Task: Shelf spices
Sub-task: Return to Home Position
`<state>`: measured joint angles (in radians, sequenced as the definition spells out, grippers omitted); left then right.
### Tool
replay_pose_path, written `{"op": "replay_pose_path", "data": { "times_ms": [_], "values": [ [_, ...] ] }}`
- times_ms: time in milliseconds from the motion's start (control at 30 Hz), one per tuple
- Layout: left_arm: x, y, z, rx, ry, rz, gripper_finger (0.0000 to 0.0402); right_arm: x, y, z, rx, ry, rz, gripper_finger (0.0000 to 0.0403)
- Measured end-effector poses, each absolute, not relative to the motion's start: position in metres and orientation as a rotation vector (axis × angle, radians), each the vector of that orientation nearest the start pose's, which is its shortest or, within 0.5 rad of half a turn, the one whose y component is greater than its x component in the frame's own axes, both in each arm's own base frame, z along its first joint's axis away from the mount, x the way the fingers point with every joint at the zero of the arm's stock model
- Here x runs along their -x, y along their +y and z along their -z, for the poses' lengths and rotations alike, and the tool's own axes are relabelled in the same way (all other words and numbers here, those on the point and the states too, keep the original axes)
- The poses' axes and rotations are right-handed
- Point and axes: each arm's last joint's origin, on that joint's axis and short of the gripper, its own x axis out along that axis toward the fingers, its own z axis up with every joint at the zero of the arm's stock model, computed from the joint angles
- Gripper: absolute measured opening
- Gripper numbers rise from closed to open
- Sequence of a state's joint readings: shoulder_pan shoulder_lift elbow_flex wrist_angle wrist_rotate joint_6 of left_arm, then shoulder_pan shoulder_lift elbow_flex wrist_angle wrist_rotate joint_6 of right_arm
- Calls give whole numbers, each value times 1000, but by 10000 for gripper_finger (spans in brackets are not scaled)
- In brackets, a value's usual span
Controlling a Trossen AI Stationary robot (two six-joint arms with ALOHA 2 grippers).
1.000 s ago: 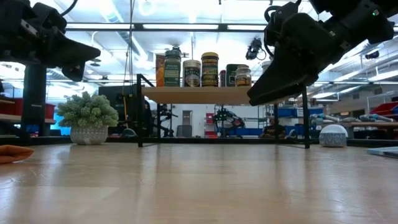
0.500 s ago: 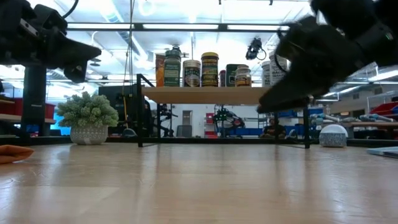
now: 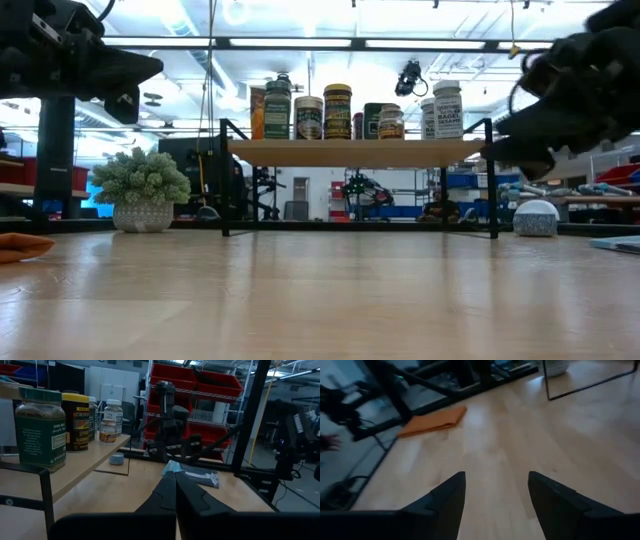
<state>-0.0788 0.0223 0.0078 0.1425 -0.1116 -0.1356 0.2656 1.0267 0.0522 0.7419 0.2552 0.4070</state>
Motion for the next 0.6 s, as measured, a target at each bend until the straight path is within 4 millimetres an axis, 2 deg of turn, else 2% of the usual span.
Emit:
{"op": "replay_pose_path", "data": {
  "times_ms": [67, 200, 367, 500, 600],
  "values": [
    [-98, -4, -178, 148, -130, -24, 0, -149, 32, -136, -362, 210, 10, 217],
    [-98, -4, -178, 148, -133, -24, 0, -143, 27, -141, -343, 263, -62, 217],
    [-98, -4, -179, 148, -135, -24, 0, -135, 15, -149, -312, 257, -7, 216],
    [-98, -4, -180, 149, -149, -23, 0, -127, 10, -162, -238, 146, -12, 215],
    [-98, -4, -180, 150, -149, -23, 0, -119, 6, -164, -220, 137, 21, 215]
  ]
}}
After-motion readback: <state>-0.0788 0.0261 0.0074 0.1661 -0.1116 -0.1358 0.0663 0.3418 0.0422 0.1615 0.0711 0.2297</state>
